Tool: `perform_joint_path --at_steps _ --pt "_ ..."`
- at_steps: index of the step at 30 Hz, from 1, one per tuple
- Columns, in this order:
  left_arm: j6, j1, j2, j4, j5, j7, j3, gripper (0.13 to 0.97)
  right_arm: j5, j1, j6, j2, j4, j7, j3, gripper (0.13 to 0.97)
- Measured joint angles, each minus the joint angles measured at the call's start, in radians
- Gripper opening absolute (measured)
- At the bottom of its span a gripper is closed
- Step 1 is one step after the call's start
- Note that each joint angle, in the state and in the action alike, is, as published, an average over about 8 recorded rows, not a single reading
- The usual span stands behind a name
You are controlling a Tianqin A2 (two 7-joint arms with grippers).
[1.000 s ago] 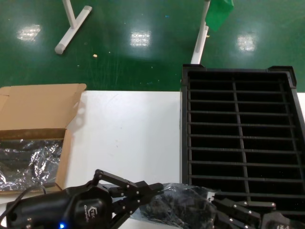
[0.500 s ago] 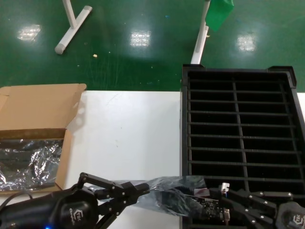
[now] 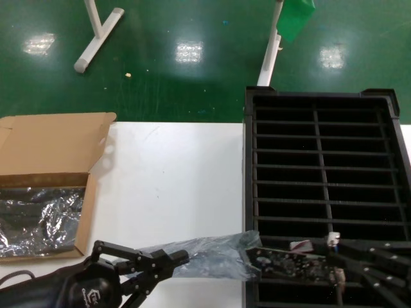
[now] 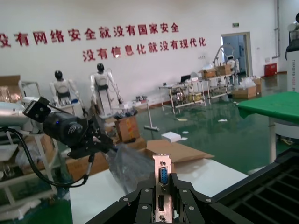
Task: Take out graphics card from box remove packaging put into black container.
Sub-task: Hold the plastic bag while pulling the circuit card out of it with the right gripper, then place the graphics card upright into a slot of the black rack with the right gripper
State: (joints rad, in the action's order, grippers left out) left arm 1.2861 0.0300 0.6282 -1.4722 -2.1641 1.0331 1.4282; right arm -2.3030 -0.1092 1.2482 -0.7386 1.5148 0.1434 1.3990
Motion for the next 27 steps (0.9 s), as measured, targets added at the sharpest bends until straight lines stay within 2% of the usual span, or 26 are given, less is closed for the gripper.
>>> perform_joint_path --at_steps 7,13,27 --pt "0.040 -0.015 -0.019 0.060 -0.011 0.032 0.002 0.142 -0.001 -0.073 -0.031 -0.082 0.093 -0.064 -0.097 0.198" --pt "0.068 -0.038 -0.029 0.095 -0.017 0.044 0.009 0.142 0.020 -0.092 -0.035 -0.161 0.116 -0.092 -0.159 0.198" --pt "0.106 -0.074 -0.046 0.144 -0.029 0.057 0.011 0.142 0.090 0.052 0.017 -0.402 0.063 -0.099 -0.162 0.198"
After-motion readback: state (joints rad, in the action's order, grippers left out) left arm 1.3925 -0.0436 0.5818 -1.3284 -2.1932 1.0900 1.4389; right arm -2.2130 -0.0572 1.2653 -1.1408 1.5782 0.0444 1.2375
